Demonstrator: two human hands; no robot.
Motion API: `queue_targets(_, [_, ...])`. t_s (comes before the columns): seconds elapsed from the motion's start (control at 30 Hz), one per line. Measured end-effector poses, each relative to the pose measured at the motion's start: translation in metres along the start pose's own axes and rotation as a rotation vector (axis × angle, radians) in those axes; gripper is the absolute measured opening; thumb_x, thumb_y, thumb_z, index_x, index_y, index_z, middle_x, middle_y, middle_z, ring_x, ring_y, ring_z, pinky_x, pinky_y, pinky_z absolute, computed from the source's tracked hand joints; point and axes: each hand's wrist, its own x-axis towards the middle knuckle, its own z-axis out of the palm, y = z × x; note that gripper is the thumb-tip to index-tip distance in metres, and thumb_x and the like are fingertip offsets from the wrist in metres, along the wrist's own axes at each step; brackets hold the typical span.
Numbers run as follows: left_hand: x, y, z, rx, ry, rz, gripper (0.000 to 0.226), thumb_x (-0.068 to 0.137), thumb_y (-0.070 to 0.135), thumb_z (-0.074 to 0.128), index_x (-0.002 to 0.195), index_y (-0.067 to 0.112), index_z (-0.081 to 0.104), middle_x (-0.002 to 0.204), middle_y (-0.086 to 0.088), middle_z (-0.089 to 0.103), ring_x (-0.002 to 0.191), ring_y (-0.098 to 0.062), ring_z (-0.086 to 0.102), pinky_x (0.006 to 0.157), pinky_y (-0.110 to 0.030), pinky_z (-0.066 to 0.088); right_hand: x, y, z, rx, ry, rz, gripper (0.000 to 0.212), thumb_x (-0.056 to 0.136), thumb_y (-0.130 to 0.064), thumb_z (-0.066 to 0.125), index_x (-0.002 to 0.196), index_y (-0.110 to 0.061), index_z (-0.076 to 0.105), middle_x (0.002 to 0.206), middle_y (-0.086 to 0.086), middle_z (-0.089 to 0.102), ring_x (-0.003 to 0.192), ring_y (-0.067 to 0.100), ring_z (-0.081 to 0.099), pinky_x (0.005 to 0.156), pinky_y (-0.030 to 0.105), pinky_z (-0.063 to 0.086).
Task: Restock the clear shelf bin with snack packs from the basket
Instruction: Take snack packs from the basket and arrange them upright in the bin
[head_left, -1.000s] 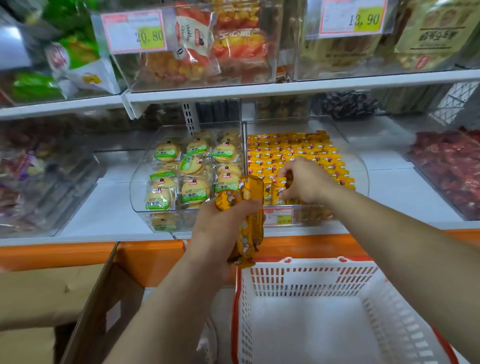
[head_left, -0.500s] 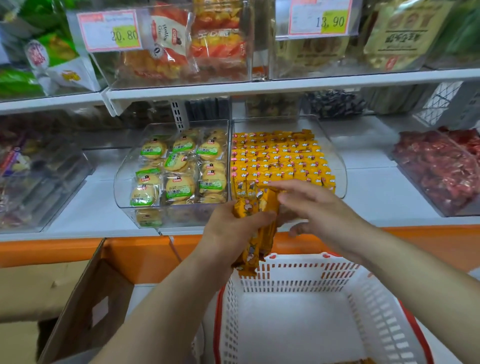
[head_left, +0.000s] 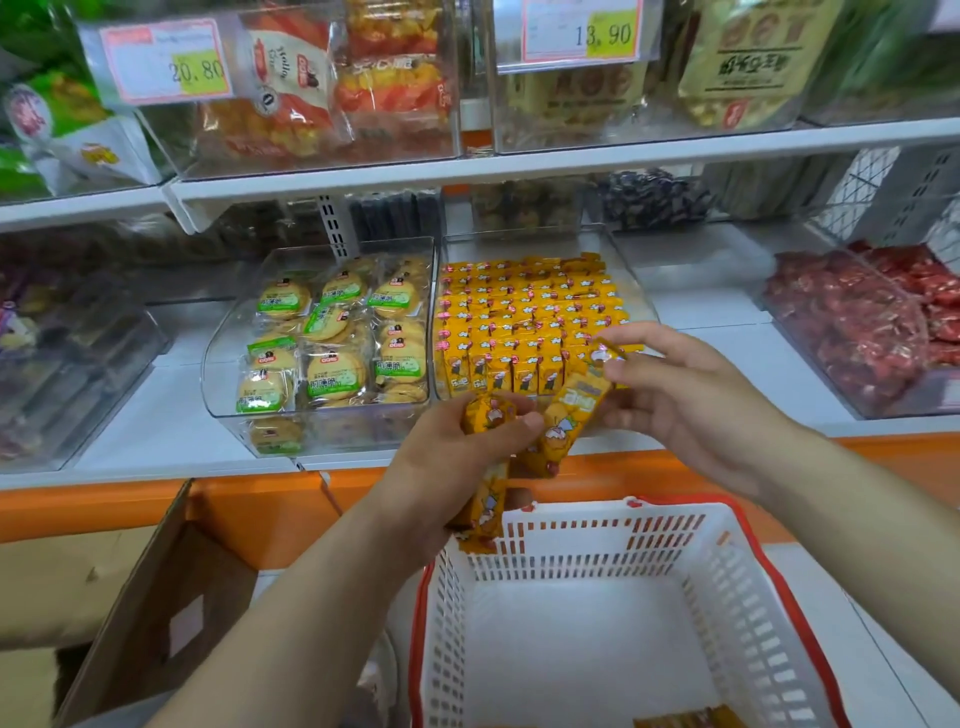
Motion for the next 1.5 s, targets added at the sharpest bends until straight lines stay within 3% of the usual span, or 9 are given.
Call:
queue_targets(0.17, [0.003, 0.001, -0.001, 0.023, 0.154, 0.061, 0.02, 0.088, 0.033, 0.077, 0.103, 0.021, 0.072, 0.084, -0.007, 0.08, 0.072, -0.018, 0.078, 0.054, -0.027, 0.058, -0.001, 0.003, 0.003, -0.167, -0.025, -0.017, 0.031, 0.094, 0.0, 0.053, 0.096, -0.023, 0.074, 0.091, 0.013, 0.065, 0.076, 0.026, 0.069, 0.063, 0.031, 0.054])
queue_targets(0.33, [0.004, 0.002, -0.007, 0.053, 0.243, 0.092, 0.029, 0.082, 0.04, 0.081, 0.103, 0.022, 0.073, 0.08, 0.0, 0.079, 0.068, -0.008, 0.075, 0.053, -0.021, 0.055, -0.005, 0.012, 0.018, -0.524, -0.182, 0.04, 0.023, 0.082, -0.03, 0.08, 0.07, -0.029, 0.06, 0.08, 0.0, 0.071, 0.076, 0.022, 0.072, 0.063, 0.028, 0.051])
queue_targets(0.47, [0.004, 0.0, -0.013, 0.055, 0.243, 0.1, 0.025, 0.085, 0.037, 0.08, 0.104, 0.023, 0.074, 0.081, 0.001, 0.079, 0.074, -0.011, 0.076, 0.055, -0.021, 0.055, -0.006, 0.018, 0.027, -0.475, -0.285, 0.126, 0.021, 0.087, -0.016, 0.075, 0.099, -0.022, 0.06, 0.097, 0.009, 0.075, 0.083, 0.031, 0.075, 0.073, 0.032, 0.057])
queue_targets(0.57, [0.004, 0.0, -0.026, 0.06, 0.253, 0.069, 0.013, 0.087, 0.031, 0.08, 0.094, 0.023, 0.073, 0.075, -0.001, 0.075, 0.068, -0.012, 0.071, 0.054, -0.021, 0.054, -0.002, 0.018, 0.024, -0.414, -0.26, 0.144, 0.047, 0.088, -0.004, 0.068, 0.124, -0.032, 0.059, 0.089, -0.002, 0.075, 0.082, 0.024, 0.075, 0.068, 0.029, 0.055])
queue_targets(0.73, [0.002, -0.003, -0.048, 0.103, 0.205, 0.023, 0.016, 0.09, 0.013, 0.075, 0.105, 0.015, 0.071, 0.093, -0.008, 0.074, 0.076, -0.022, 0.072, 0.078, -0.041, 0.062, 0.026, 0.01, 0.027, -0.41, 0.014, 0.002, 0.047, 0.08, 0.002, 0.073, 0.109, -0.035, 0.066, 0.094, 0.002, 0.064, 0.08, 0.021, 0.067, 0.068, 0.033, 0.05])
queue_targets(0.9, [-0.001, -0.006, -0.062, 0.122, 0.218, 0.077, 0.015, 0.086, 0.017, 0.081, 0.099, 0.019, 0.073, 0.09, -0.009, 0.077, 0.087, -0.031, 0.076, 0.086, -0.05, 0.061, 0.079, -0.003, 0.047, -0.594, 0.162, -0.187, 0.045, 0.067, -0.016, 0.09, 0.098, -0.032, 0.061, 0.088, -0.005, 0.063, 0.071, 0.009, 0.06, 0.072, 0.032, 0.05])
queue_targets(1.13, [-0.005, 0.001, -0.071, 0.037, 0.316, 0.12, 0.041, 0.086, 0.024, 0.082, 0.123, 0.016, 0.065, 0.1, -0.007, 0.076, 0.072, -0.019, 0.068, 0.058, -0.031, 0.055, 0.141, 0.024, 0.07, -1.107, 0.113, -0.24, 0.039, 0.069, -0.021, 0.089, 0.096, -0.027, 0.062, 0.101, -0.002, 0.065, 0.07, 0.009, 0.06, 0.059, 0.023, 0.043])
queue_targets(1.33, [-0.001, 0.001, -0.071, 0.053, 0.324, 0.139, 0.01, 0.09, 0.032, 0.077, 0.098, 0.031, 0.07, 0.079, 0.019, 0.076, 0.073, -0.001, 0.073, 0.058, -0.018, 0.055, 0.149, 0.048, 0.071, -1.462, 0.03, -0.122, 0.036, 0.065, -0.036, 0.091, 0.09, -0.03, 0.065, 0.109, -0.001, 0.055, 0.091, 0.02, 0.057, 0.075, 0.034, 0.049])
queue_targets(1.5, [0.0, 0.0, -0.071, 0.049, 0.34, 0.132, 0.008, 0.096, 0.033, 0.07, 0.089, 0.037, 0.073, 0.092, 0.015, 0.076, 0.095, -0.012, 0.071, 0.08, -0.031, 0.059, 0.139, 0.043, 0.072, -1.554, 0.029, -0.154, 0.05, 0.069, -0.042, 0.088, 0.111, -0.03, 0.064, 0.121, 0.001, 0.053, 0.111, 0.023, 0.051, 0.087, 0.035, 0.048])
